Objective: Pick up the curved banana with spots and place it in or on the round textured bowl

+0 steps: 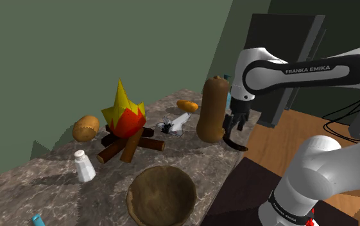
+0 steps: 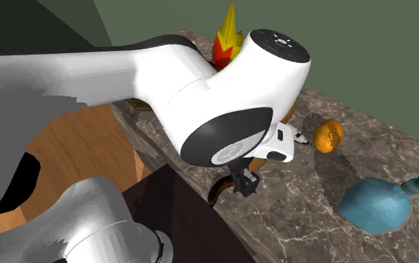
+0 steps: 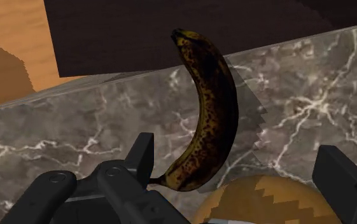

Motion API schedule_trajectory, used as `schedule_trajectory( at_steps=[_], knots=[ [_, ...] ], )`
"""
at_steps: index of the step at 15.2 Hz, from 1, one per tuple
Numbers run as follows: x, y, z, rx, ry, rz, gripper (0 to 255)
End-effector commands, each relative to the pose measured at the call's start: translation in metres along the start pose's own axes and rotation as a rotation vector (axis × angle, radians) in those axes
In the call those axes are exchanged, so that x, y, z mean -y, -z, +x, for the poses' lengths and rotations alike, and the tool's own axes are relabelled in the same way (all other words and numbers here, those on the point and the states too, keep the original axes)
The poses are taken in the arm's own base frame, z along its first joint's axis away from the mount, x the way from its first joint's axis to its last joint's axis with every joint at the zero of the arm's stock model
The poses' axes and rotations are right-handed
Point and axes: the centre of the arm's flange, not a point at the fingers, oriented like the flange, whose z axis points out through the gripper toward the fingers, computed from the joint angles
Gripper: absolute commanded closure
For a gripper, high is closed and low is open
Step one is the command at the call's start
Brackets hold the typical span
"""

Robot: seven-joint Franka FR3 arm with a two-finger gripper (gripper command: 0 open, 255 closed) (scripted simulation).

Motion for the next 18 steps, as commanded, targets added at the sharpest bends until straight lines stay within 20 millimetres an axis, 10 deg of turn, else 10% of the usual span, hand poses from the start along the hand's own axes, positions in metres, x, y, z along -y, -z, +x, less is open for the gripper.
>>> schedule_trajectory(
  at_steps=[1,16,17,18],
  knots=[
    [-0.007,-0.017,-0.001,-0.002,0.001,0.004,0],
    [-0.006,-0.051,-0.001,-0.002,0.001,0.004,0],
    [-0.006,-0.051,-0.001,-0.002,0.001,0.004,255],
    [-0.006,-0.051,-0.001,-0.002,0.001,0.004,255]
  ],
)
